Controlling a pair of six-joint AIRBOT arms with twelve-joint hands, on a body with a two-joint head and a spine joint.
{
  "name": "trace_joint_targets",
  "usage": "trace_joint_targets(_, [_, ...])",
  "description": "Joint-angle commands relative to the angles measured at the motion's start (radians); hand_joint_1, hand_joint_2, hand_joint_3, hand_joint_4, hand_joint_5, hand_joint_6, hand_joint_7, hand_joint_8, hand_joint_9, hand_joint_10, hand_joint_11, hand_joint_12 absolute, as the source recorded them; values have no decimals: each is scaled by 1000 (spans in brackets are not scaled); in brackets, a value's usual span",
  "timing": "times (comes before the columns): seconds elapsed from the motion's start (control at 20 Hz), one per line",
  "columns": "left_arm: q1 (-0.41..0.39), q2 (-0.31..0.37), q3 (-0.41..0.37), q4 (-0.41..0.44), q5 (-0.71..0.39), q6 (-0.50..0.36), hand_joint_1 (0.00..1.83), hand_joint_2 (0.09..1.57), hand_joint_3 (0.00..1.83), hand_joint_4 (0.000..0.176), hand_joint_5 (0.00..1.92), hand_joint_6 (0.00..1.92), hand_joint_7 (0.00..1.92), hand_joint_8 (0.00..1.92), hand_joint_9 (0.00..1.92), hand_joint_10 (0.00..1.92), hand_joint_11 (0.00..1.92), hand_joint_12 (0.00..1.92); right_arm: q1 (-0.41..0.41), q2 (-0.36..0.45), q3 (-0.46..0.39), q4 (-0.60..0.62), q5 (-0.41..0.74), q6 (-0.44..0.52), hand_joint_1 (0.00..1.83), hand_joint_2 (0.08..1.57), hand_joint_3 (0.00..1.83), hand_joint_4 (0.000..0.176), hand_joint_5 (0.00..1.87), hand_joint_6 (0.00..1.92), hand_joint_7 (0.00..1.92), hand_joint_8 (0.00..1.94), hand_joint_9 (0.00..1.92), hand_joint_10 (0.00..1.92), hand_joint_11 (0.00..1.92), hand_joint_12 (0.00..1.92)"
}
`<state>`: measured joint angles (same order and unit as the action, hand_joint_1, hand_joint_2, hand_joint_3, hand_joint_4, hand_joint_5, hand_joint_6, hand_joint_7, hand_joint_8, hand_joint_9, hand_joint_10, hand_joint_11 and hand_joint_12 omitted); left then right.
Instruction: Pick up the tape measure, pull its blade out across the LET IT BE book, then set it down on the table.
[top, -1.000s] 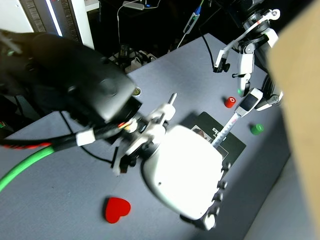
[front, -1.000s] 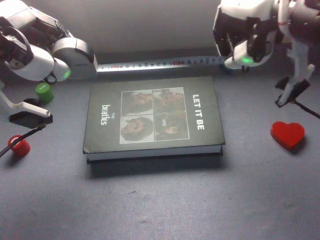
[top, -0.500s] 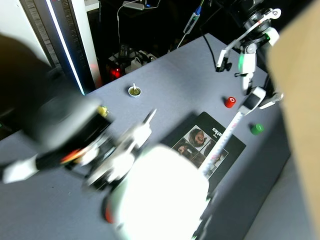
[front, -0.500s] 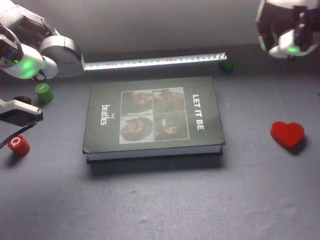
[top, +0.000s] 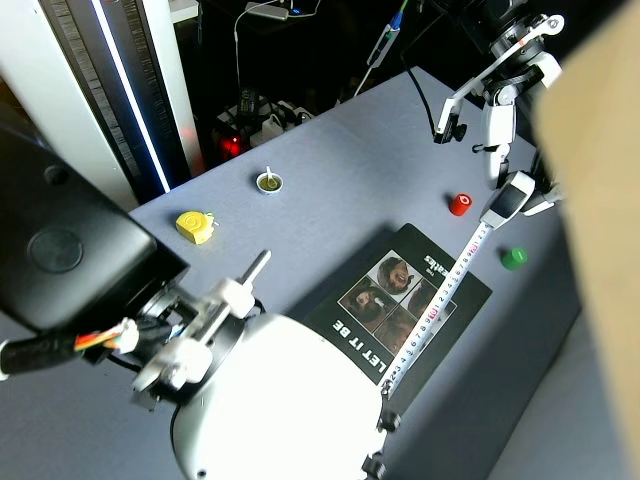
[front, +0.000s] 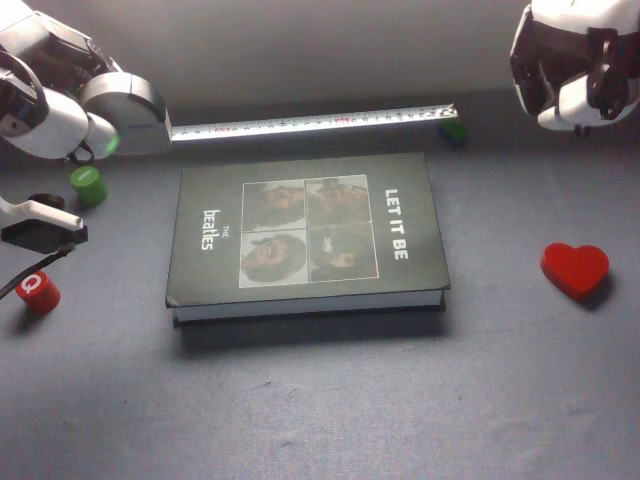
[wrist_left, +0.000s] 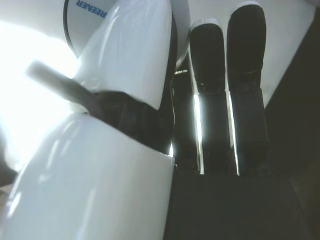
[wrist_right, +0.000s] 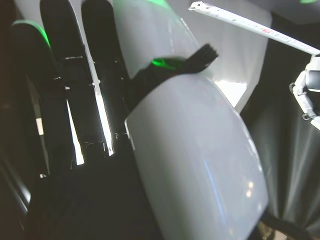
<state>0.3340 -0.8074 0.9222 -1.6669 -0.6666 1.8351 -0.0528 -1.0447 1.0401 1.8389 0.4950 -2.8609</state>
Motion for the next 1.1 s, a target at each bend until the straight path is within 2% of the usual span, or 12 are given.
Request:
trace_joint_targets(0.0, [-13,1,4,50,-18,-13,1366,1159,0,0,797,1053,919,1101,855,1389,851,1224,20,9,-10,-99,-9,26,1221,1129,0,0,870,1060,1054,981,983,598,700,1238])
trace_joint_targets(0.1, [-13,1,6,46,-16,-20,1366,1159,0,0,799,1044,910,1109,864,1387,849,1220,17,7,-33,-172,9,69,1222,1130,1,0,866,1061,1055,982,977,597,689,1232])
trace_joint_targets(0.25, [-13,1,7,38,-16,-28,1366,1159,0,0,797,1046,909,1109,866,1386,850,1218,20,-9,-54,-212,26,98,1213,1130,0,0,886,1061,1035,986,961,591,673,1226])
trace_joint_targets(0.35, [-13,1,8,36,-16,-28,1366,1159,0,0,792,1061,915,1099,864,1383,851,1217,15,-31,-54,-241,42,117,1200,1141,1,23,891,1092,980,1031,916,587,613,1225])
trace_joint_targets(0.4, [-13,1,8,36,-16,-28,1366,1159,0,0,788,1071,919,1095,857,1385,850,1217,11,-40,-54,-270,46,136,1191,1154,2,21,865,1115,949,1087,866,573,574,1236])
trace_joint_targets(0.45, [-14,1,8,36,-16,-28,1365,1159,0,0,793,1070,921,1094,852,1387,849,1216,-1,-87,-35,-332,58,181,1034,1200,0,0,808,1241,837,333,765,467,448,1199])
trace_joint_targets(0.55, [-14,1,8,36,-16,-28,1365,1159,0,0,793,1070,921,1094,852,1387,849,1216,-7,-111,-17,-331,64,183,1034,1200,0,0,808,1241,837,333,765,467,448,1199])
trace_joint_targets(0.6, [-14,1,8,36,-16,-29,1365,1159,0,0,798,1060,911,1105,857,1388,847,1216,-7,-122,-7,-331,65,186,1001,1143,0,0,693,585,828,184,723,394,378,1150])
trace_joint_targets(0.65, [-14,1,8,36,-16,-29,1363,1166,1,0,765,1099,908,1114,847,1402,837,1226,-3,-150,20,-330,69,196,980,1122,0,0,729,254,834,88,696,299,316,1100])
trace_joint_targets(0.75, [-14,1,8,36,-16,-29,1363,1166,1,0,765,1099,908,1114,847,1402,837,1226,-2,-164,32,-329,69,202,980,1122,0,0,729,254,834,88,696,299,316,1100])
trace_joint_targets(0.8, [-14,1,8,36,-16,-28,1363,1168,1,0,760,1103,907,1116,843,1408,833,1229,-4,-173,36,-329,68,205,974,1114,0,0,773,107,842,36,702,224,297,1099])
trace_joint_targets(1.05, [-18,0,8,35,-18,-28,1365,1163,0,0,785,1079,911,1106,850,1398,837,1234,-21,-216,78,-340,79,237,958,1098,1,0,774,1,847,1,742,95,290,1079])
